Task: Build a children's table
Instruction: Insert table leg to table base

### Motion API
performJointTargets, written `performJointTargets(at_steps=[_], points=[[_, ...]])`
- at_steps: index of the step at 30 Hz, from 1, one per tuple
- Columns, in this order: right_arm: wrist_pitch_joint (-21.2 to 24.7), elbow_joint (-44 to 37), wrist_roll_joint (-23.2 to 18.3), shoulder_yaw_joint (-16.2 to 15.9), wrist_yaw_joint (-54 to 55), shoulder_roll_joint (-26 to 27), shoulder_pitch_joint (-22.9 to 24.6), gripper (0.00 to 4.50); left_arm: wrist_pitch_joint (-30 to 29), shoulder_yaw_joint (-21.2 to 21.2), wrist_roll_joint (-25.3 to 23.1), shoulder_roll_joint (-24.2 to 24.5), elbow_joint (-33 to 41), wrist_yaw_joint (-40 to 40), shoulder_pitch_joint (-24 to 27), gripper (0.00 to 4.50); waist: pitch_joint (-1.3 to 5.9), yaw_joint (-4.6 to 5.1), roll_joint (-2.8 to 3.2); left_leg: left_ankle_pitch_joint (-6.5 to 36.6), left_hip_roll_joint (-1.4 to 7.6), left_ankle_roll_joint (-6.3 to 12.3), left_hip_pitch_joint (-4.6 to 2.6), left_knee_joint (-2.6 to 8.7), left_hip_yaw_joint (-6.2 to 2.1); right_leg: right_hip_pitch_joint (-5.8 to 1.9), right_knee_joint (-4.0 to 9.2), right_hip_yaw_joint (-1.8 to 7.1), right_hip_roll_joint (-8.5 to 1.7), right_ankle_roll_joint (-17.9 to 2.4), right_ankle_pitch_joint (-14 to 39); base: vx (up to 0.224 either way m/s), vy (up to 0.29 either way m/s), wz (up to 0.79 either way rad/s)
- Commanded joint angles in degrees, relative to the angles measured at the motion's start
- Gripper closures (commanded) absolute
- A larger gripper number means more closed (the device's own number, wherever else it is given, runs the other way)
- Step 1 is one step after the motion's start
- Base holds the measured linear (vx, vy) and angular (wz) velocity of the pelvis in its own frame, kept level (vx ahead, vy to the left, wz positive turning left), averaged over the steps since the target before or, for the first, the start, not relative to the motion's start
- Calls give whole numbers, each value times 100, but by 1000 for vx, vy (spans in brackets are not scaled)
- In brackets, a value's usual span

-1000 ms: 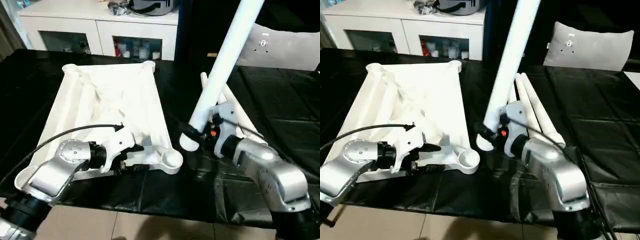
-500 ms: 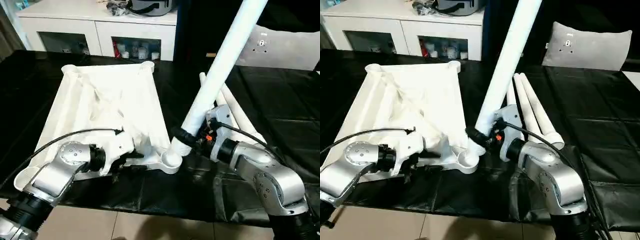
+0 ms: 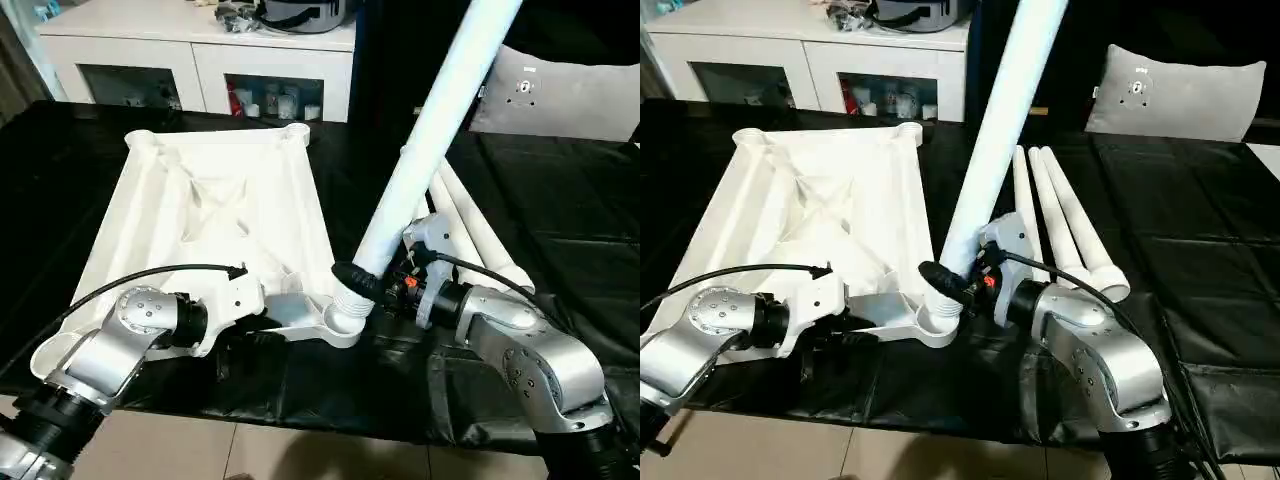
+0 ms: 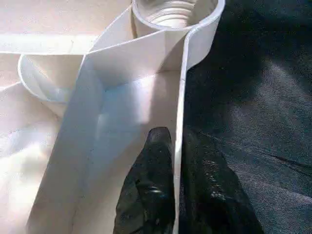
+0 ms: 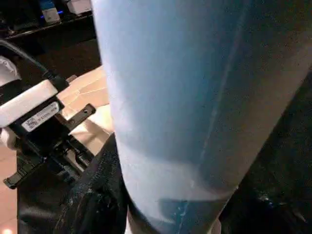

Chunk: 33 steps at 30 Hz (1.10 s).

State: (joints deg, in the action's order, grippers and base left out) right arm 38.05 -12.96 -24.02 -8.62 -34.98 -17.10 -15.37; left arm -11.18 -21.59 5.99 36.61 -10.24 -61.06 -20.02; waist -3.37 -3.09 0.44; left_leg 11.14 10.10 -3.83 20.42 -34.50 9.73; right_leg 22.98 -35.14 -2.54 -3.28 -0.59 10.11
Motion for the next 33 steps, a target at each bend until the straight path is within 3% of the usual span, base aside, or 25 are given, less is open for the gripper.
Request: performJointTargets(at_steps=[1,10,13,16,17,21,23,31,33], points=[[-88,50,83,-56,-76,-83,-104,259,80,27,26,-81,-103,-8,-45,432,350,2,69,1580,235,-212,-60,451,-104,-222,483,273,-409,-855,2071,0,0,0],[-133,208,180,-165,-225,-189,-195,259,274,99,98,-186,-204,-253,-118,446,364,-6,65,1361,226,-148,-37,433,-87,-245,471,279,-413,-891,1928,0,0,0],[-147,227,182,-171,-214,-199,-195,259,180,106,15,-181,-195,-155,-130,450,366,0,77,1399,234,-158,-38,442,-94,-242,464,272,-406,-896,1907,0,0,0],[-160,245,205,-158,-205,-182,-175,259,-157,195,241,-240,-123,-301,-179,450,365,0,87,1390,232,-162,-44,439,-88,-240,464,274,-409,-913,1923,0,0,0],[-160,246,213,-153,-207,-172,-167,259,-223,241,317,-277,-85,-304,-180,406,363,0,91,1415,232,-163,-46,442,-94,-237,466,271,-406,-913,1940,0,0,0],[-170,263,226,-157,-213,-149,-150,259,-172,232,199,-382,-155,-177,-196,390,368,-6,90,1382,236,-150,-37,434,-88,-243,469,271,-410,-966,1879,0,0,0],[-173,269,225,-160,-210,-144,-153,259,-134,214,138,-396,-199,-140,-200,360,373,-9,84,1360,231,-132,-33,435,-87,-252,461,270,-398,-942,1779,0,0,0],[-182,296,233,-146,-222,-131,-189,259,-148,223,-21,-374,-281,-96,-169,349,366,-4,62,1397,234,-131,-37,441,-89,-243,484,271,-405,-861,1984,0,0,0],[-188,315,238,-144,-227,-127,-205,259,-101,224,-49,-363,-314,-98,-166,366,369,-8,73,1393,236,-130,-41,440,-93,-239,482,271,-411,-873,1972,0,0,0]])
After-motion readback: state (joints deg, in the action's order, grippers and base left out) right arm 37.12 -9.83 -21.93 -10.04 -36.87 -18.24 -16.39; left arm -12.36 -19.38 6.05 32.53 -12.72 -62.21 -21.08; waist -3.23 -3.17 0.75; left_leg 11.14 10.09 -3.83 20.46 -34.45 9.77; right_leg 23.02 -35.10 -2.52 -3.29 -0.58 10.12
